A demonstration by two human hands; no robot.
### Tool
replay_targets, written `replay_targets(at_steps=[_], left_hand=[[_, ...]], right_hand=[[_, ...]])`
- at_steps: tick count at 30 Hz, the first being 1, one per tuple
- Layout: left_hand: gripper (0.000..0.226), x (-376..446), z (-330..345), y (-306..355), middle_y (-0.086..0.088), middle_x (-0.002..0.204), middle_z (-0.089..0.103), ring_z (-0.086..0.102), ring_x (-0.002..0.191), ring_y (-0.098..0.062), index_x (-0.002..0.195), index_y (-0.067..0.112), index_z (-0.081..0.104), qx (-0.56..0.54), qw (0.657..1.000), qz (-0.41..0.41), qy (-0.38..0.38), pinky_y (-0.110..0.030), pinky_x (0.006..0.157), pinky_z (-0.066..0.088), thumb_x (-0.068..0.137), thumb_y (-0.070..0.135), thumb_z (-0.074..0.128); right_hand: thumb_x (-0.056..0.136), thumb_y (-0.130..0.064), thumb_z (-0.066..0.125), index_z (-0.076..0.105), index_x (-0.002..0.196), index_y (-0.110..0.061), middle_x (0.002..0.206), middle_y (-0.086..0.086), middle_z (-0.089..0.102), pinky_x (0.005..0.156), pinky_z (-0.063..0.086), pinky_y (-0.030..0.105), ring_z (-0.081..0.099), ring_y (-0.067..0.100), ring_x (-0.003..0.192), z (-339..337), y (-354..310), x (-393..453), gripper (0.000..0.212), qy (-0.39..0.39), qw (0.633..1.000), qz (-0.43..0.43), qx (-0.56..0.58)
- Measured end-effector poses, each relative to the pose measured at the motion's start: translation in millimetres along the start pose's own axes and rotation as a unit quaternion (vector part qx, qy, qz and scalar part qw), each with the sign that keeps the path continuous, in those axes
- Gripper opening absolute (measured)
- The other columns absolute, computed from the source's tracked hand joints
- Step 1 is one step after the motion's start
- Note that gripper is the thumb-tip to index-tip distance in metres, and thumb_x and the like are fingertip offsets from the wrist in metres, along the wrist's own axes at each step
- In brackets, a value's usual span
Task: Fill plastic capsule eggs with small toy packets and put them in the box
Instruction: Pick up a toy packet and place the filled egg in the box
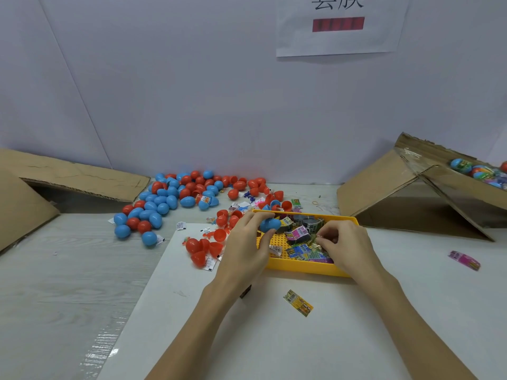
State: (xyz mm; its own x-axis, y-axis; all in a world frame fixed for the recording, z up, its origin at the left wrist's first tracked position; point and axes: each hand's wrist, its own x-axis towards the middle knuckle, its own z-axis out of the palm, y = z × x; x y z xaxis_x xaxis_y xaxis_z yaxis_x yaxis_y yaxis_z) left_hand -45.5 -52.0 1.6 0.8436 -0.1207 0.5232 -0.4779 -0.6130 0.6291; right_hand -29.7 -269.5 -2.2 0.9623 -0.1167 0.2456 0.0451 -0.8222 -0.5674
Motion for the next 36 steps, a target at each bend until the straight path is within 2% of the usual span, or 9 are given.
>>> replay_targets(at_steps=[3,11,15,18,22,24,28,30,36], left_hand=[[0.036,0,0,0,0.001,0.129,0.063,0.056,0.120,-0.015,0.133,0.014,0.063,0.000,1.000,0.001,-0.004,-0.034,0.102,0.050,0.098,0.013,0.066],[0.034,0,1,0,0.002,0.128,0.063,0.057,0.119,-0.013,0.132,0.015,0.063,0.001,1.000,0.007,-0.007,-0.032,0.102,0.050,0.098,0.016,0.067],[0.040,0,3,2,0.004,0.124,0.065,0.060,0.111,-0.008,0.134,0.018,0.061,-0.032,0.999,0.001,-0.004,-0.024,0.095,0.053,0.095,0.015,0.071],[0.043,0,3,4,0.007,0.119,0.067,0.065,0.103,-0.004,0.130,0.019,0.060,-0.086,0.996,-0.024,-0.011,-0.021,0.090,0.056,0.091,0.013,0.076],[0.032,-1,3,7,0.009,0.112,0.068,0.066,0.100,-0.005,0.119,0.018,0.066,-0.113,0.993,-0.030,-0.009,-0.022,0.087,0.057,0.089,0.013,0.078],[0.031,-1,3,8,0.010,0.111,0.069,0.066,0.100,-0.005,0.120,0.018,0.066,-0.123,0.992,-0.037,-0.006,-0.022,0.087,0.057,0.091,0.015,0.077],[0.036,-1,3,9,0.010,0.113,0.068,0.067,0.098,-0.005,0.124,0.019,0.064,-0.140,0.989,-0.049,-0.007,-0.022,0.087,0.058,0.091,0.015,0.077],[0.037,-1,2,9,0.009,0.113,0.069,0.068,0.098,-0.006,0.122,0.018,0.065,-0.148,0.988,-0.049,-0.008,-0.023,0.087,0.059,0.089,0.014,0.079],[0.034,-1,2,9,0.006,0.113,0.071,0.070,0.100,-0.008,0.118,0.016,0.068,-0.151,0.988,-0.038,-0.008,-0.025,0.087,0.059,0.086,0.012,0.080]], right_hand=[[0.097,-0.019,0.071,0.079,0.101,-0.015,0.099,0.001,0.076,0.078,0.053,0.026,0.064,0.013,0.086,-1,-3,-2,0.010,0.007,1.000,-0.017,-0.001],[0.098,-0.017,0.070,0.080,0.101,-0.015,0.090,-0.001,0.074,0.075,0.052,0.027,0.063,0.012,0.082,-6,-5,-5,0.011,0.058,0.997,-0.034,0.028],[0.099,-0.017,0.068,0.078,0.098,-0.017,0.076,-0.007,0.072,0.070,0.059,0.030,0.069,0.007,0.065,-10,-7,-6,0.010,0.067,0.994,-0.037,0.076],[0.100,-0.017,0.067,0.075,0.097,-0.020,0.079,-0.005,0.073,0.061,0.059,0.023,0.069,0.007,0.054,-9,-10,-7,0.009,0.044,0.992,-0.033,0.116],[0.101,-0.018,0.066,0.071,0.096,-0.024,0.077,-0.003,0.071,0.053,0.052,0.014,0.067,0.004,0.054,-9,-16,-8,0.009,0.017,0.977,-0.024,0.209],[0.100,-0.020,0.066,0.071,0.095,-0.026,0.076,-0.002,0.071,0.055,0.051,0.015,0.065,0.003,0.057,-9,-18,-9,0.010,-0.001,0.969,-0.023,0.247],[0.099,-0.019,0.068,0.073,0.100,-0.035,0.085,-0.006,0.074,0.069,0.055,0.012,0.069,-0.001,0.080,-9,-21,-11,0.016,-0.041,0.959,-0.026,0.281],[0.099,-0.021,0.069,0.073,0.104,-0.037,0.085,-0.007,0.076,0.076,0.058,0.017,0.070,-0.002,0.087,-8,-22,-12,0.017,-0.051,0.956,-0.026,0.287],[0.094,-0.026,0.075,0.076,0.105,-0.024,0.076,-0.007,0.078,0.081,0.058,0.027,0.074,0.004,0.082,-4,-23,-14,0.011,-0.016,0.950,-0.010,0.311]])
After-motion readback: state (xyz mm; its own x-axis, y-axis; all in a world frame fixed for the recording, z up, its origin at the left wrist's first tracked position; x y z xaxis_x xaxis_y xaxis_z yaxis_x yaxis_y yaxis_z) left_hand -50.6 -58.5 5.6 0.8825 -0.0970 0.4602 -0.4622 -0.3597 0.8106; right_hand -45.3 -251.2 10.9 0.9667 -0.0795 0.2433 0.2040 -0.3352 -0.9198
